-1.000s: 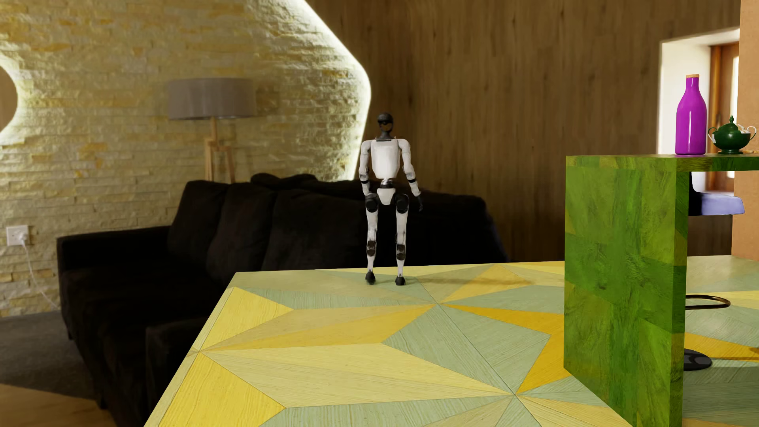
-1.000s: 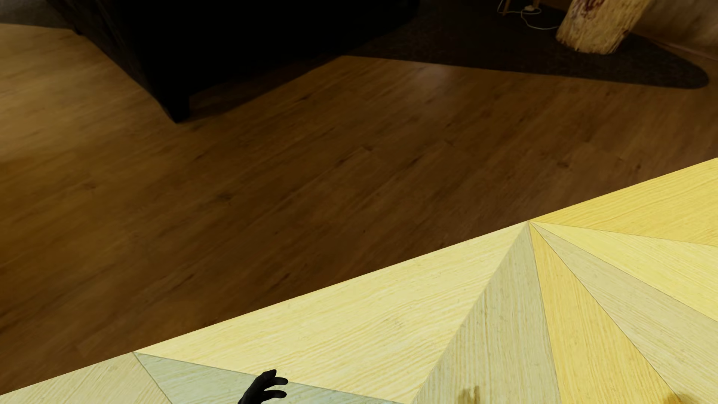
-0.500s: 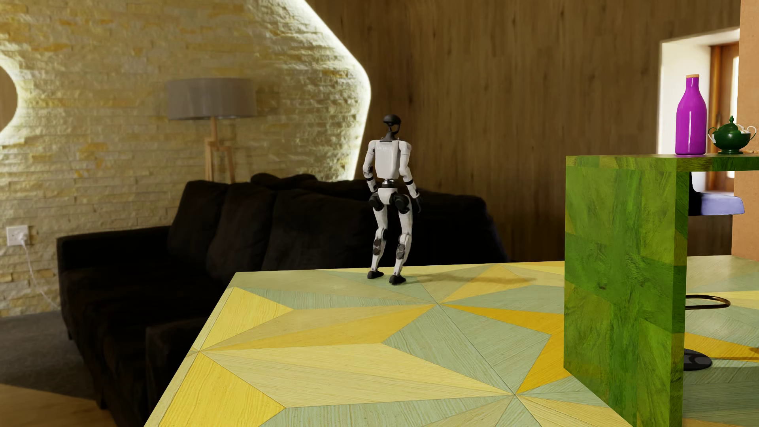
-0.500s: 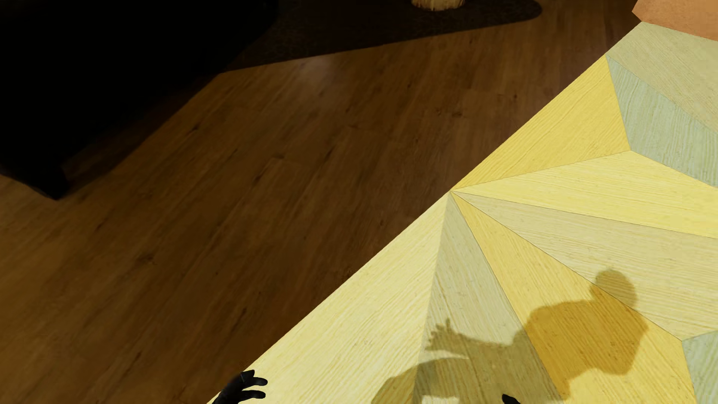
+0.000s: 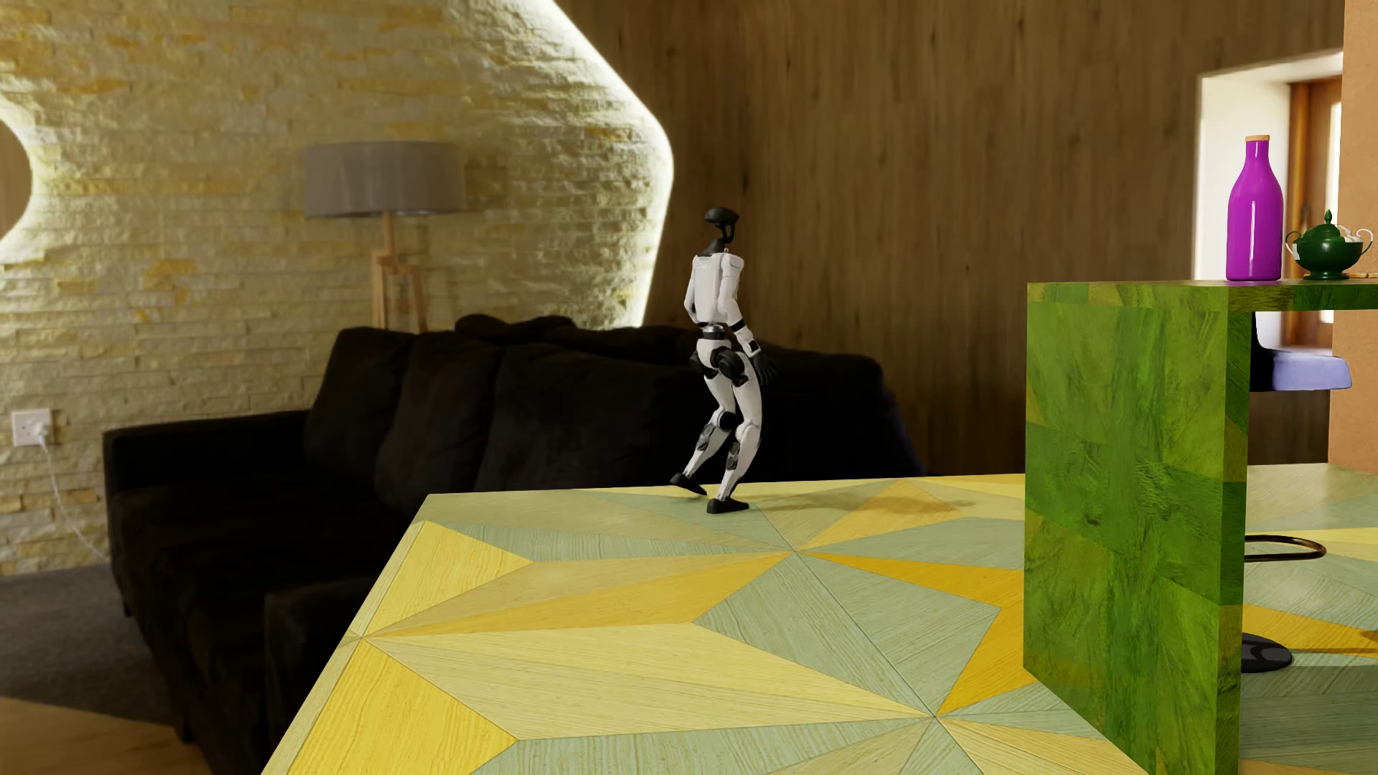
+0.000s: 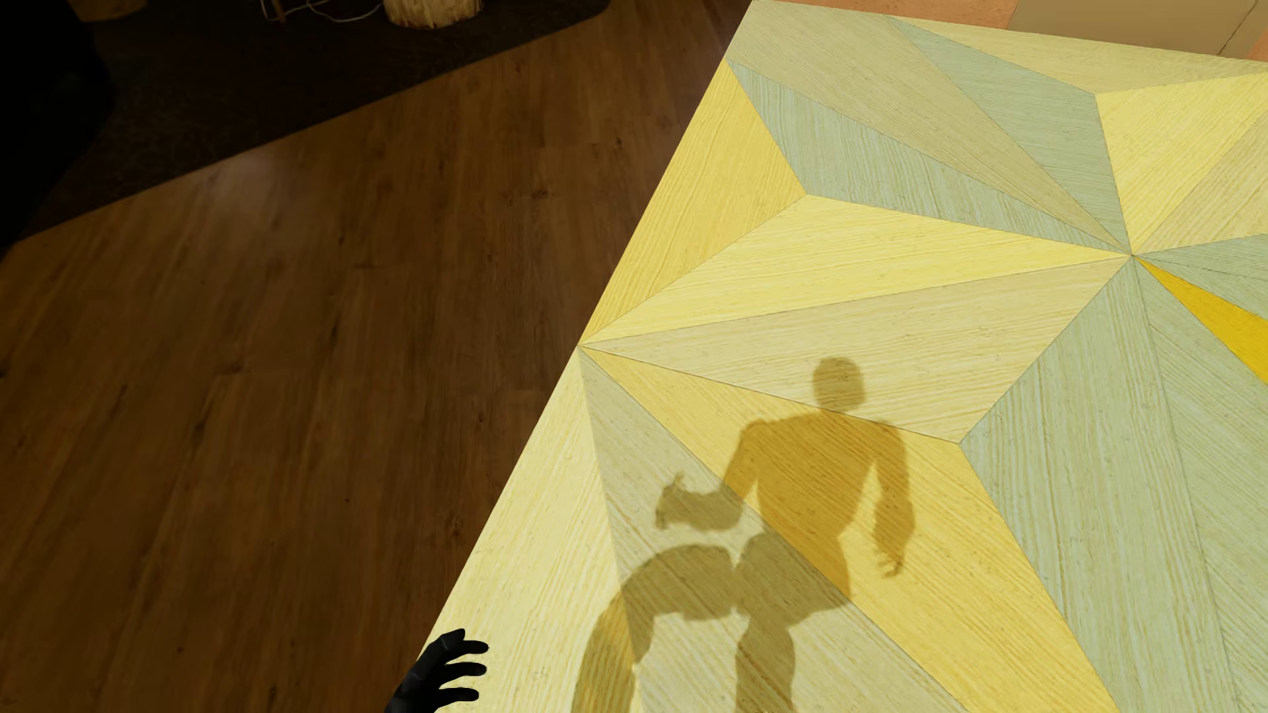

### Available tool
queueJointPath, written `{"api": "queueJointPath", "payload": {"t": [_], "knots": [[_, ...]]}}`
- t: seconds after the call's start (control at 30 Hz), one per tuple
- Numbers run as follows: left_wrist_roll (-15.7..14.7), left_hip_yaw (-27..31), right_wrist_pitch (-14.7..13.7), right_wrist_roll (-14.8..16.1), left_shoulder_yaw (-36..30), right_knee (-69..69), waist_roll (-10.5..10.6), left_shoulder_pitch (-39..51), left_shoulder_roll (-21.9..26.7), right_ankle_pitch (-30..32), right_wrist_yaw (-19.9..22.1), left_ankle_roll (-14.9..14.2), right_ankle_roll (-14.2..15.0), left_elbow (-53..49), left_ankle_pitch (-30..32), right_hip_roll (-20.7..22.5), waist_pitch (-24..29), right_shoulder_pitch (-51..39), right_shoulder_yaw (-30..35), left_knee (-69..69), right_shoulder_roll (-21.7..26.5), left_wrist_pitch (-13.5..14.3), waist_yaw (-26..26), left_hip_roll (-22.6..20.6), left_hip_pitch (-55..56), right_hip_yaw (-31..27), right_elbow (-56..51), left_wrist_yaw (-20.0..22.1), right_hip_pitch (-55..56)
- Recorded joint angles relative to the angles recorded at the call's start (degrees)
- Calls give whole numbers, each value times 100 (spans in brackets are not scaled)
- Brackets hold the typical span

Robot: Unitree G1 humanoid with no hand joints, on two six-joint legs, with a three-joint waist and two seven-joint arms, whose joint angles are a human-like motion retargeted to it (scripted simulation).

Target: Turn around

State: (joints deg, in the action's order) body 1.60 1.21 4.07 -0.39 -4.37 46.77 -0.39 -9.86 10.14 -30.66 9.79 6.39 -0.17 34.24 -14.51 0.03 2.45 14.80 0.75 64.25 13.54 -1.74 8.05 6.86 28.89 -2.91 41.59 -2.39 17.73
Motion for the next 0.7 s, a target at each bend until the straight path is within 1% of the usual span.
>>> {"api": "queueJointPath", "payload": {"t": [0.03, 0.07, 0.1, 0.13, 0.17, 0.2, 0.23, 0.27, 0.3, 0.33, 0.37, 0.4, 0.43, 0.47, 0.5, 0.53, 0.57, 0.6, 0.63, 0.67, 0.7], "knots": [[6, 83, 59, -22, 256, -97, 122, -138, 165, 32, 66, 348, 19, -12, -572, 117, -27, 8, 136, -426, -53, 13, 40, -73, 141, -169, -130, -189, -62], [26, 101, 186, -56, 531, -50, 307, -263, 191, 36, 119, 368, 51, 168, -1132, 283, -18, -54, 265, -1482, -186, 59, 32, 19, 115, -280, -243, -341, -92], [39, 162, 317, -65, 345, 215, 322, -224, 304, 15, 113, -1262, 125, 295, -583, 224, -33, -31, 295, -1801, -435, 12, -22, 53, -155, -213, -379, -367, -25], [45, 43, 538, -51, 294, 442, 254, -259, 269, 75, 28, -1360, 194, 193, -594, 121, -43, -165, 401, -1849, -573, -36, 29, 56, -278, -135, -446, -314, 48], [46, -142, 646, -18, 198, 480, 180, -382, 109, 126, -156, -1346, 280, 112, -625, -50, -140, -266, 365, -1948, -538, -35, -10, 87, -388, 24, -488, -213, 123], [29, -329, 517, -3, 12, 353, 73, -224, -41, 14, -349, -1342, 390, 86, -673, -244, -181, -232, 129, -2010, -462, -56, -97, 111, -514, 217, -359, -80, 76], [5, -476, 364, 1, -110, 180, -14, 0, -140, -190, -487, -1359, 400, -23, -763, -285, -170, -199, -25, -1966, -397, -69, -115, 181, -587, 249, -244, 56, -24], [1, -519, 265, 4, -210, 196, -68, 204, -132, -196, -541, -1419, 33, 28, -865, -190, -144, -106, 40, -1938, -314, 7, -51, 246, -664, 130, -286, 171, -15], [13, -401, 174, 21, -183, 190, -73, 339, -169, -205, -499, -1326, 74, 51, -873, -100, -66, -2, 20, -1690, -203, 110, 43, 269, -648, 36, -206, 217, -73], [44, -206, 139, 35, -164, 124, -37, 317, -155, -177, -402, -1092, 65, 0, -772, 1, -37, 56, -70, -1343, -125, 220, 108, 253, -532, -70, -64, 207, -118], [107, -31, 243, 26, -43, -10, 47, 188, -44, -117, -248, -154, 73, 116, -759, 95, -60, 89, 9, -1076, -62, 349, 156, 177, -426, -188, -105, 115, -161], [161, -19, 342, 8, 198, -97, 113, -55, 25, -80, -62, 344, 89, 146, -1119, 155, -111, 57, 138, -1514, -166, 410, 139, 164, -558, -297, -185, -12, -164], [161, -20, 401, 13, 285, -69, 117, -238, 92, -74, 108, -968, 127, 230, -1157, 113, -155, 34, 232, -1950, -310, 422, 91, 201, -814, -297, -309, -97, -118], [128, -101, 454, 38, 191, -59, 111, -300, 87, -124, 219, -1515, 149, 106, -1158, 25, -133, -10, 338, -2068, -359, 341, 88, 220, -940, -216, -394, -123, -128], [140, -308, 479, 88, -15, 39, 33, -185, 54, -93, 224, -1508, 134, 123, -1174, -145, -112, -20, 167, -2171, -532, 283, -28, 238, -1078, 48, -468, -59, -40], [141, -412, 417, 171, -85, 44, -41, 22, 37, -140, 145, -1492, 131, 134, -1200, -295, -38, -22, 42, -2156, -488, 219, -39, 243, -1181, 300, -449, 13, -37], [105, -425, 367, 222, -186, 117, -125, 264, -43, -185, 25, -1416, 112, 28, -1081, -314, 72, -89, -175, -1747, -415, 132, -48, 240, -1072, 254, -291, 152, -56], [43, -322, 250, 229, -246, 143, -133, 271, -122, -214, -93, -1269, 96, -74, -611, -250, 108, -71, -162, -929, -163, 77, -37, 261, -688, 154, -158, 231, -78], [0, -155, 106, 187, -265, 102, -107, 193, -86, -200, -155, -739, 83, -12, 23, -152, 64, -28, -149, -219, 4, 55, -73, 211, -300, -16, -72, 199, -80], [26, 9, -93, 83, -59, -87, -11, 32, -42, -138, -148, 32, 79, 47, 233, -54, 13, 54, -190, 169, -1, 9, -130, 42, -55, -148, 132, 36, -206], [127, 16, 27, -26, 156, -211, 112, -112, 21, -93, -89, 308, 98, -54, -358, 28, 7, 16, 35, -29, -86, -70, -257, -140, 46, -282, -4, -177, -307]]}}
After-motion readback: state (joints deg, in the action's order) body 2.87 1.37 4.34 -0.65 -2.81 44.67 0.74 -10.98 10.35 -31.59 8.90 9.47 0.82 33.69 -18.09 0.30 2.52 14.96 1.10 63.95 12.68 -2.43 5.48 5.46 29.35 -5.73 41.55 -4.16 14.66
